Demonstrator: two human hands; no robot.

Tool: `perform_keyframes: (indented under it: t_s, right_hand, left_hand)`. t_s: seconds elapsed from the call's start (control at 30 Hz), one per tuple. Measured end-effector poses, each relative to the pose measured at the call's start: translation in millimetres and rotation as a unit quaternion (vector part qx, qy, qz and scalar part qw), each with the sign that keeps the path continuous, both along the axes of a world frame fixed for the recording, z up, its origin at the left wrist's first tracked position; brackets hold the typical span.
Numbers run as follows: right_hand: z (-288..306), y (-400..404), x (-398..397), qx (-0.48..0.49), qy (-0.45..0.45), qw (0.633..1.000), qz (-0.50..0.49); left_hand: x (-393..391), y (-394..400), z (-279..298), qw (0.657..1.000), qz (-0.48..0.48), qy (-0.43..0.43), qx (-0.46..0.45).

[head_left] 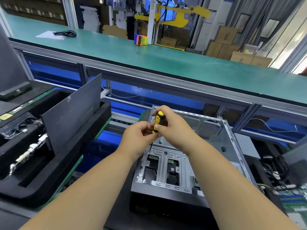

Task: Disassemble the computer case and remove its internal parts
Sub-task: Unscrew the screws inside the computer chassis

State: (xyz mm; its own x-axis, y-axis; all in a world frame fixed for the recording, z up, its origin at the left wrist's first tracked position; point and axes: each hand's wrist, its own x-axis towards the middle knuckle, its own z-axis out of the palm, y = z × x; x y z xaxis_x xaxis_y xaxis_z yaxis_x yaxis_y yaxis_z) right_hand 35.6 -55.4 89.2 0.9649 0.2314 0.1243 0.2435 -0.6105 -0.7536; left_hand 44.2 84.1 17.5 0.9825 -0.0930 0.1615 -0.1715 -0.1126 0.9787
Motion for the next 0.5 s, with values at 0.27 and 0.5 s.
perform_keyframes:
  t_s: [0.27, 0.5]
  right_hand:
    - [-5.7, 4.7, -2.1, 0.056, -0.106, 0.983, -0.138]
    - [-0.6, 2.5, 1.2, 0.037, -0.090, 0.991, -0.096]
  left_hand:
    - [-3.3, -5.4, -1.5, 1.000, -0.001, -0.014, 0.014]
    - [0.2, 1.5, -0.3, 0.994, -0.100, 0.003, -0.052]
